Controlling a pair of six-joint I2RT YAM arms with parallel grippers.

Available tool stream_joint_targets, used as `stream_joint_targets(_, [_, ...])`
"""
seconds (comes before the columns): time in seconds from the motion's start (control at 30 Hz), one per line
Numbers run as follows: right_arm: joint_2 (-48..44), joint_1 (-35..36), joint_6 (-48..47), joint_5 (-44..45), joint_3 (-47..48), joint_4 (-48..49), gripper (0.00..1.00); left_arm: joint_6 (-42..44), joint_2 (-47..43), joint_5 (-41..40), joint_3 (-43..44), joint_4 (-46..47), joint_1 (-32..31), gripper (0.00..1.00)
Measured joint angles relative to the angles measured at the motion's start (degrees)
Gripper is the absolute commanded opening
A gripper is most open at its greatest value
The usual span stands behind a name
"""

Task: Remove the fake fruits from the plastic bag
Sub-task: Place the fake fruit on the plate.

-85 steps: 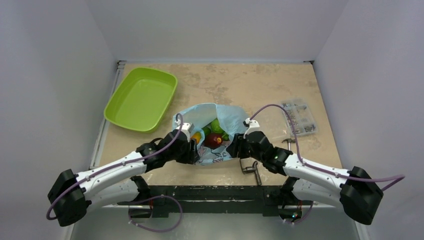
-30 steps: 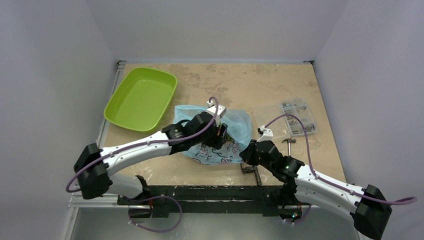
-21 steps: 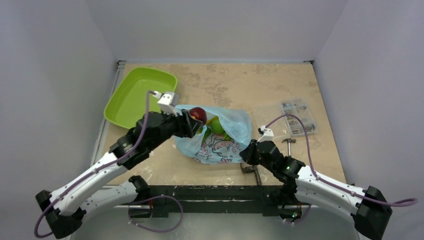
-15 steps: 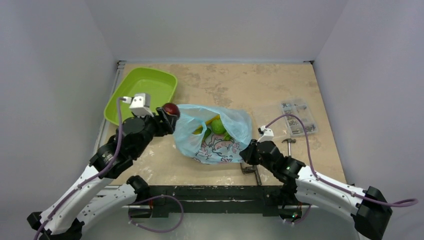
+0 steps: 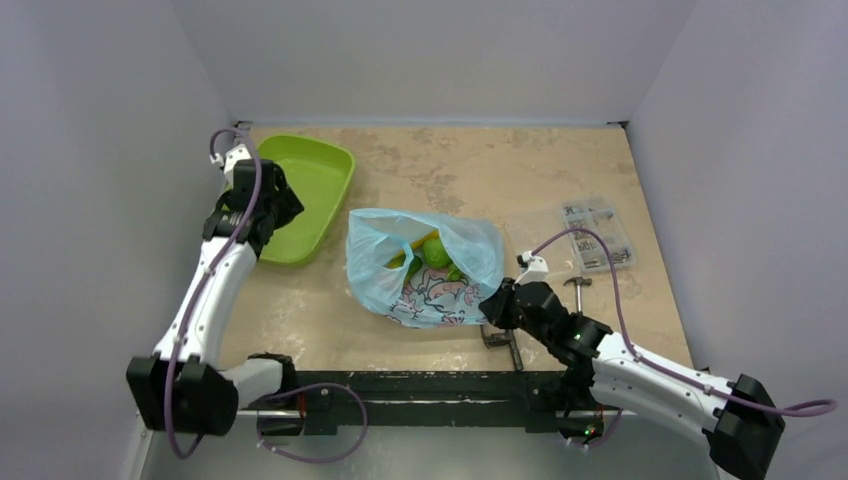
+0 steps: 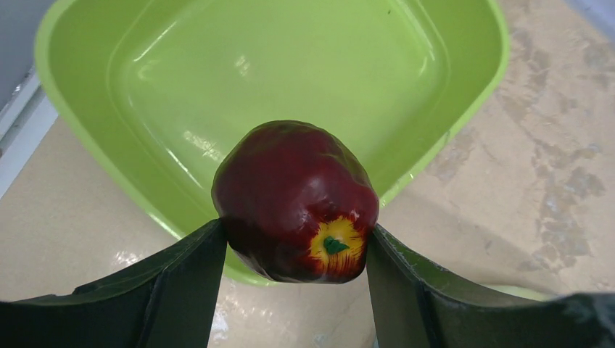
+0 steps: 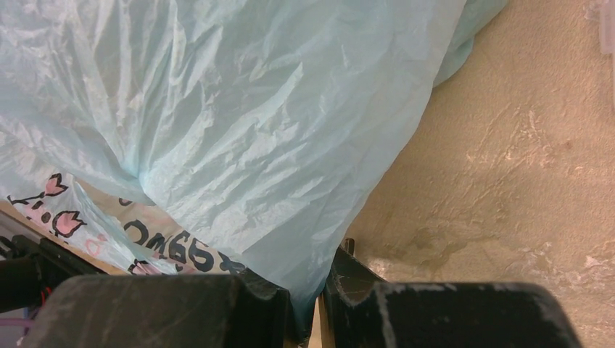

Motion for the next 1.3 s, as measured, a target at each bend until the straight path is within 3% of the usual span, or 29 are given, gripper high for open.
stream_joint_targets(0.13, [-0.66, 0.00, -0.02, 0.02, 0.00, 0.07, 0.11, 1.79, 13.18, 3.67, 4.20, 0.00, 2.49, 0.00])
stream_joint_targets(0.3, [-0.44, 0.00, -0.04, 0.17, 0.00, 0.31, 0.10, 2.99, 18.53, 8.22, 4.66, -0.79, 5.25, 0.02])
stream_joint_targets(0.43, [0.50, 0.00, -0.22, 0.17, 0.00, 0.35, 0.10, 3.23, 19.58, 11.37, 4.70, -0.81, 7.23, 0.32])
stream_joint_targets(0.57, [-0.24, 0.00, -0.26, 0.20, 0.00, 0.37, 0.11, 2.97, 19.37, 14.21, 1.90, 2.58, 8.35, 0.52])
stream_joint_targets(0.67, [-1.51, 0.00, -0.26, 0.20, 0.00, 0.37, 0.11, 2.62, 19.19, 15.56, -0.68, 3.56, 8.72, 0.93])
stream_joint_targets(0.7, [-1.86, 0.00, -0.28, 0.17, 0.00, 0.37, 0.11, 2.69, 19.17, 15.82, -1.14, 3.67, 8.81, 0.97])
stream_joint_targets(1.07, [0.39, 0.00, -0.85, 0.13, -0.02, 0.83, 0.11, 1.51, 10.03, 16.52, -4.02, 5.14, 8.94, 1.00])
stream_joint_targets(1.17, [-0.11, 0.00, -0.85, 0.15, -0.02, 0.94, 0.11, 1.57, 5.42, 18.21, -4.92, 5.20, 8.94, 0.92])
stream_joint_targets(1.3, [-0.87, 0.00, -0.87, 0.15, -0.02, 1.20, 0.11, 1.31, -2.01, 26.64, -7.78, 5.73, 8.83, 0.85])
